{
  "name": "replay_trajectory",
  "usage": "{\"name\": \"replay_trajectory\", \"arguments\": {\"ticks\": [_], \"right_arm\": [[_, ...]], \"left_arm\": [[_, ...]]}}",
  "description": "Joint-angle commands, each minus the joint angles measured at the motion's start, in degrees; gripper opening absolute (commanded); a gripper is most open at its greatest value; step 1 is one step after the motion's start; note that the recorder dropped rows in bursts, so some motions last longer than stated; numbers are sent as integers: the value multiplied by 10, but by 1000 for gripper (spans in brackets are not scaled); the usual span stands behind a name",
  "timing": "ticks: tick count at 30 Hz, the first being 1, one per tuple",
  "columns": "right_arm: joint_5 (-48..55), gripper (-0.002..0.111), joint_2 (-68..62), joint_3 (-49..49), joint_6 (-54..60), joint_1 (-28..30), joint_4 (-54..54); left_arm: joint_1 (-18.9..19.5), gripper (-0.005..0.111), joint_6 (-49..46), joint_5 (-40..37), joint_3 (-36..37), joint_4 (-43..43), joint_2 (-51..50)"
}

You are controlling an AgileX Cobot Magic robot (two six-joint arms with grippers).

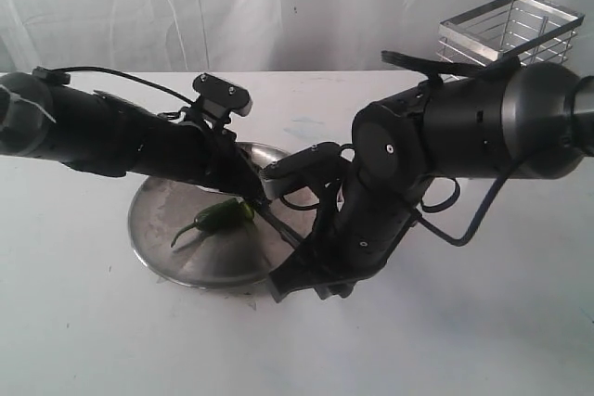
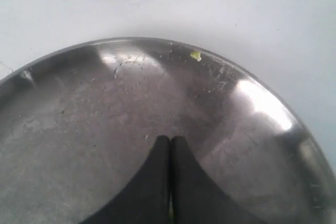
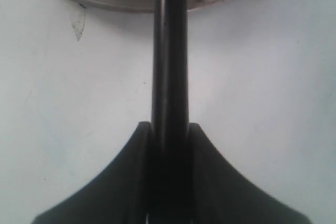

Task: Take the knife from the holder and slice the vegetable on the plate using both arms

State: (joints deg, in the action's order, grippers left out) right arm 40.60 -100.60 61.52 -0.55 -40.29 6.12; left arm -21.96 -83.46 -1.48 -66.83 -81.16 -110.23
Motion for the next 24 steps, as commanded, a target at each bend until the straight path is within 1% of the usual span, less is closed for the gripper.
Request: {"name": "replay_trajectory", "arguments": {"ticks": [1,5,7,9,11,14,18,21,24], "right_arm": [[2,0,7,4,6,1,-8],[-38,0,7,4,6,2,-30],[-82,0,6,4,6,5,-35],[-120,0,6,4,-3,11,-33],[-142,0,6,4,-12,17,-33],[-155,0,1,9,-12,29,-33],[-112,0,-22,43,11,60,-31],[-75,0,-45,73,25,88,-31],[-39,0,-61,91,46,98,-29]], "left_arm": [[2,0,17,-19,-5,-7,28],[2,0,39,40,27,-10,93],[2,0,41,83,54,-10,138],[2,0,29,134,82,-10,180],[2,0,-6,169,108,-10,213],[2,0,-61,181,151,-36,259],[2,0,-93,190,210,-100,309],[2,0,-123,179,248,-111,337],[2,0,-138,179,274,-111,345]]}}
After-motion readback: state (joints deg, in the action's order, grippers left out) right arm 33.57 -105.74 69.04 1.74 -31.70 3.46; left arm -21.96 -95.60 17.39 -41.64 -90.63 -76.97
